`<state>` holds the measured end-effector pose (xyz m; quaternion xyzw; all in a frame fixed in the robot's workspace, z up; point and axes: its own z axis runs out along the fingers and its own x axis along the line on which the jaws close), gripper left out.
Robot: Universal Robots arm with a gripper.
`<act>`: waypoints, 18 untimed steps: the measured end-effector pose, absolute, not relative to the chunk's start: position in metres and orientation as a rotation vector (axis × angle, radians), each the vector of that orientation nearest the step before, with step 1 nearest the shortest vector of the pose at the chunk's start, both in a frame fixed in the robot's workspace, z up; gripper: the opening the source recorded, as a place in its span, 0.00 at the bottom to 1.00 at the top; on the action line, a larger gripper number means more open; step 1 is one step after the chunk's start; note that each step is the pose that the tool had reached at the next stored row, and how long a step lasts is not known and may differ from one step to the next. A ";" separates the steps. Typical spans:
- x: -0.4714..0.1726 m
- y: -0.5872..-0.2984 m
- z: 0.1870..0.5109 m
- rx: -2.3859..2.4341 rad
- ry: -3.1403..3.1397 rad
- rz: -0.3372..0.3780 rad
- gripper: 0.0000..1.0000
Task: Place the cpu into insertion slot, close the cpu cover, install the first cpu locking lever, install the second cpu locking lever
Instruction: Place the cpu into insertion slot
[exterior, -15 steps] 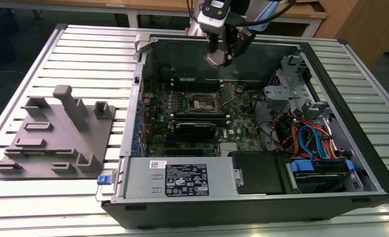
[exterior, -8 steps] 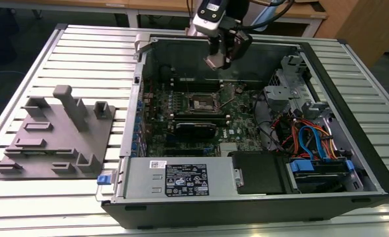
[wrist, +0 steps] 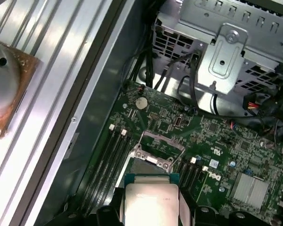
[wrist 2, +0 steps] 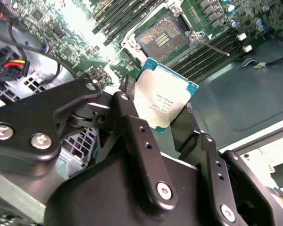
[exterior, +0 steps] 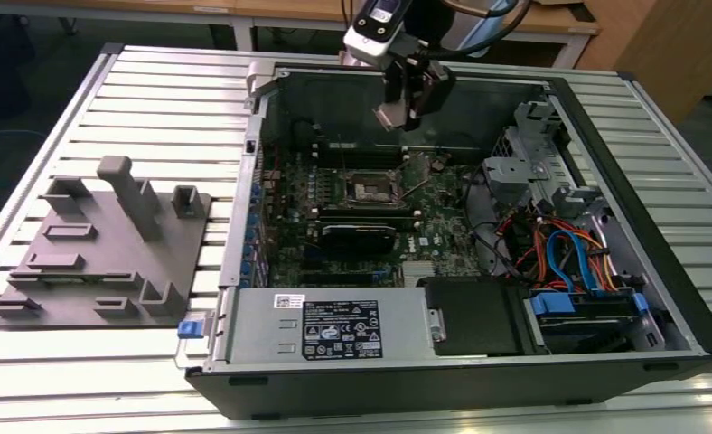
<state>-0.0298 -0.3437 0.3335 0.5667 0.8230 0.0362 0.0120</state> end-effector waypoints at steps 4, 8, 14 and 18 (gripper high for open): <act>-0.030 -0.344 0.330 1.828 2.531 0.104 0.54; -0.030 -0.344 0.329 1.856 2.516 0.098 0.54; -0.030 -0.344 0.329 1.865 2.521 0.119 0.54; -0.030 -0.344 0.329 1.865 2.520 0.119 0.54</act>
